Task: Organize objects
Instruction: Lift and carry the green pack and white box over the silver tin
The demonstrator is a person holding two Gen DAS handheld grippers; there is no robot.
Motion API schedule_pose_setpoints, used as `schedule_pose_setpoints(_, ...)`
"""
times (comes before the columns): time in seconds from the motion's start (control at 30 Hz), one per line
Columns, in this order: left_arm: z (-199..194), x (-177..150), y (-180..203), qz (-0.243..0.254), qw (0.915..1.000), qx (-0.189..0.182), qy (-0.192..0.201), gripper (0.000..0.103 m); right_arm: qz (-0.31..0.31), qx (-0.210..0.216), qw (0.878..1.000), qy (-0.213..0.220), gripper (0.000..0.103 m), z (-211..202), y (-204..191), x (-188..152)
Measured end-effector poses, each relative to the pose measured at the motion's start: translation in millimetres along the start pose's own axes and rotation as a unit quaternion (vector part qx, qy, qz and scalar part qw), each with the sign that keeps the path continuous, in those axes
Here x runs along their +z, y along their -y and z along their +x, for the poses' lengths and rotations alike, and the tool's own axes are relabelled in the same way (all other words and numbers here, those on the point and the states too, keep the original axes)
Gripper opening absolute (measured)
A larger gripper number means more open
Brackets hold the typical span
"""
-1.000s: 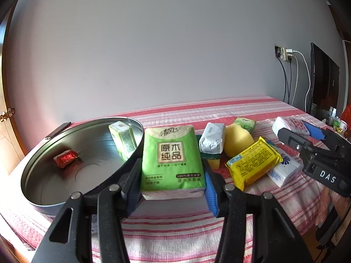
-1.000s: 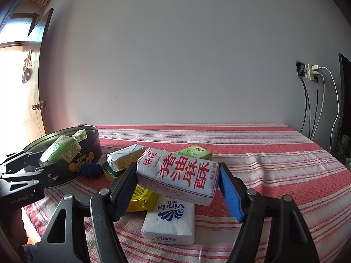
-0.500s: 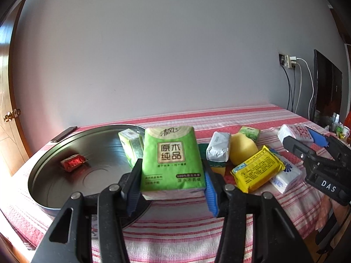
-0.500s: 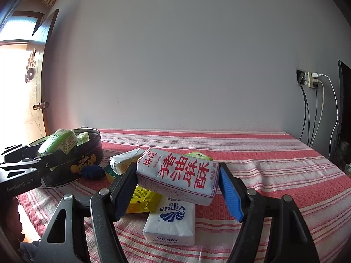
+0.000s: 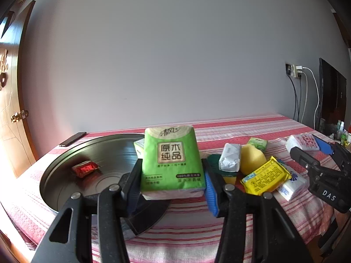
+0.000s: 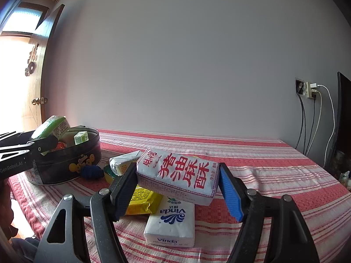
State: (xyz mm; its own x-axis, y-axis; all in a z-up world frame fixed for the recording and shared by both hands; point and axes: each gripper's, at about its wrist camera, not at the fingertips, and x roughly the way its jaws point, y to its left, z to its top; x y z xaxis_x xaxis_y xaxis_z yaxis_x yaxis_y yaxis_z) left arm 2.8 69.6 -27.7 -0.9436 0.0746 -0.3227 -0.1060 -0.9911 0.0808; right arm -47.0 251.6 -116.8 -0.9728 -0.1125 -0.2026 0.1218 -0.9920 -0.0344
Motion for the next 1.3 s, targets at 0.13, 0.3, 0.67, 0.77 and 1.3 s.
schedule_pose_setpoints(0.13,-2.0,1.1,-7.6,-0.006,1.0000,0.005,0.003,0.050,0.001,-0.001,1.000,0.002,0.073,-0.9,-0.2,5.8)
schedule_pose_setpoints(0.3,-5.0,2.9,-17.2,-0.010,0.9998,0.014,0.009,0.050,0.001,0.012,1.000,0.012,0.073,-4.6,-6.4,23.8)
schedule_pose_setpoints(0.67,-2.9,11.9,-57.3,-0.026,0.9984,0.049,0.012,0.050,-0.005,0.088,0.996,-0.002,0.074,13.3,-46.6,55.7)
schedule_pose_setpoints(0.77,0.2,12.9,-68.1,-0.023,0.9977,0.063,0.008,0.050,-0.001,0.110,0.994,-0.012,0.074,20.5,-56.5,64.3)
schedule_pose_setpoints(1.3,29.8,8.5,-133.1,-0.026,0.9925,0.111,-0.043,0.050,-0.037,0.190,0.980,-0.043,0.074,63.8,-131.8,112.8)
